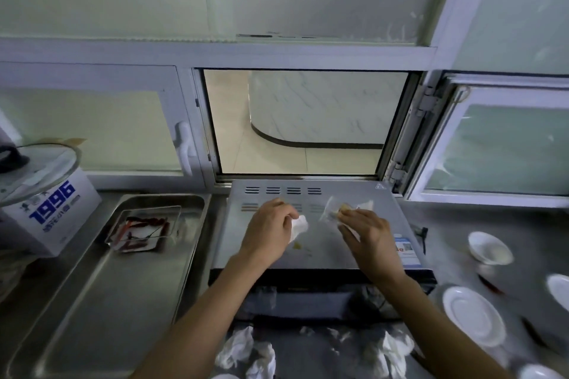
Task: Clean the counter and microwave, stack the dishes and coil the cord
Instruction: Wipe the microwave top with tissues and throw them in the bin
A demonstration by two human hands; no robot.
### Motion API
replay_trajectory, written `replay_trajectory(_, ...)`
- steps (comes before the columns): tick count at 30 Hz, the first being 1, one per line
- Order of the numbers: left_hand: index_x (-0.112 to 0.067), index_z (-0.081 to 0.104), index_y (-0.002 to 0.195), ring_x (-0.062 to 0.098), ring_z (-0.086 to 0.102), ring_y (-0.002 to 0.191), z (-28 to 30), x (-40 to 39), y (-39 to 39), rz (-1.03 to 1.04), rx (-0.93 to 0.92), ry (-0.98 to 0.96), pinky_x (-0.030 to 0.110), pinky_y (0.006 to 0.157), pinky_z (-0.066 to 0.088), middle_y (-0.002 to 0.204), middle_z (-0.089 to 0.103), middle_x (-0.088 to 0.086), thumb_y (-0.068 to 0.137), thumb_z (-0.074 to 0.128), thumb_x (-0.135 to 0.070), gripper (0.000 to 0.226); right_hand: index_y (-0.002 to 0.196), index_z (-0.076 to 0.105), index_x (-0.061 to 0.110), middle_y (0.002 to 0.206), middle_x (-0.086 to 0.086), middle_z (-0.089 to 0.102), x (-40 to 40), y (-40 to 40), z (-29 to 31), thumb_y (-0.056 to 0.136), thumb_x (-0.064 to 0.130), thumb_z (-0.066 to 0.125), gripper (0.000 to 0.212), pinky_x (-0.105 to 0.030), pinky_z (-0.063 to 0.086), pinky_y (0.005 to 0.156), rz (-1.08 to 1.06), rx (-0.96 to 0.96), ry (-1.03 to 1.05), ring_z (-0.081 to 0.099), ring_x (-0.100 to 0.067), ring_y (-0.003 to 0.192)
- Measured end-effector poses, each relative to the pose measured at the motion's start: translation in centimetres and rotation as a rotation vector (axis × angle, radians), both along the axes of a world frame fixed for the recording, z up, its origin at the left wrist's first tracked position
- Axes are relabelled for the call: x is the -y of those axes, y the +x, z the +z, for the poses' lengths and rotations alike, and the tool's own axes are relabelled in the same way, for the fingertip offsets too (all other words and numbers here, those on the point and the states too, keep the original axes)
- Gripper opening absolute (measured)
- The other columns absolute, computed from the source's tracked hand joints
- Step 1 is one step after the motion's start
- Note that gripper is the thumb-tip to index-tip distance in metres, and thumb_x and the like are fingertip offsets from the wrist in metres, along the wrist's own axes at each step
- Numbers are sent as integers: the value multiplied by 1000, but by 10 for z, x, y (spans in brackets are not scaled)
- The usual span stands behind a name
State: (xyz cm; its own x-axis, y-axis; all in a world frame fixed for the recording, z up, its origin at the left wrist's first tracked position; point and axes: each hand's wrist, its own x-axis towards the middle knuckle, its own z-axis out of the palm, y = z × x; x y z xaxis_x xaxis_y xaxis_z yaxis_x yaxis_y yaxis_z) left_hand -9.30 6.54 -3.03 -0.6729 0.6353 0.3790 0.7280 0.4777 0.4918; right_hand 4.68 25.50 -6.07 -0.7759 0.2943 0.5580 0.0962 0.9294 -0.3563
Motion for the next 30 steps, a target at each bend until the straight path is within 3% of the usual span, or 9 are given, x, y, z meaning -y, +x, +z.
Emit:
replay_trajectory(6, -23, 73, 91, 14, 63, 80, 1, -40, 29, -121, 9, 60, 37, 77, 52, 89, 70, -9, 89, 63, -13, 14, 110, 75, 15, 116, -3, 72, -13, 54, 9, 87, 11, 74, 24, -36, 47, 96, -94, -80, 84, 63, -19, 110)
replay_trajectory(12, -24, 73, 95, 12, 62, 83, 6, -93, 91, -268, 28, 72, 35, 80, 53, 92, 69, -11, 89, 65, -16, 13, 108, 75, 19, 118, 2, 72, -44, 143, 3, 87, 11, 75, 23, -45, 52, 88, -267, -62, 43, 65, -23, 110)
replay_trajectory(21, -23, 73, 94, 8, 62, 82, 9, -160, 225, -479, 11, 70, 31, 77, 52, 91, 68, -12, 89, 64, -16, 12, 108, 75, 20, 118, 5, 72, -77, 297, 2, 85, 20, 67, 24, -44, 51, 84, -471, -94, -12, 65, -23, 109)
replay_trajectory(26, -22, 73, 93, 13, 62, 80, 13, -184, 312, -549, 9, 34, 33, 72, 52, 87, 67, -9, 88, 61, -15, 14, 103, 77, 18, 113, 3, 74, -91, 387, 6, 78, 6, 82, 28, -34, 48, 77, -536, -137, 1, 65, -20, 105)
replay_trajectory(30, -24, 73, 91, 16, 62, 80, 16, -205, 377, -568, -10, 22, 33, 71, 51, 86, 66, -10, 86, 62, -15, 15, 103, 76, 24, 116, 7, 72, -102, 456, 4, 79, 11, 82, 29, -42, 51, 77, -576, -126, -33, 66, -22, 107)
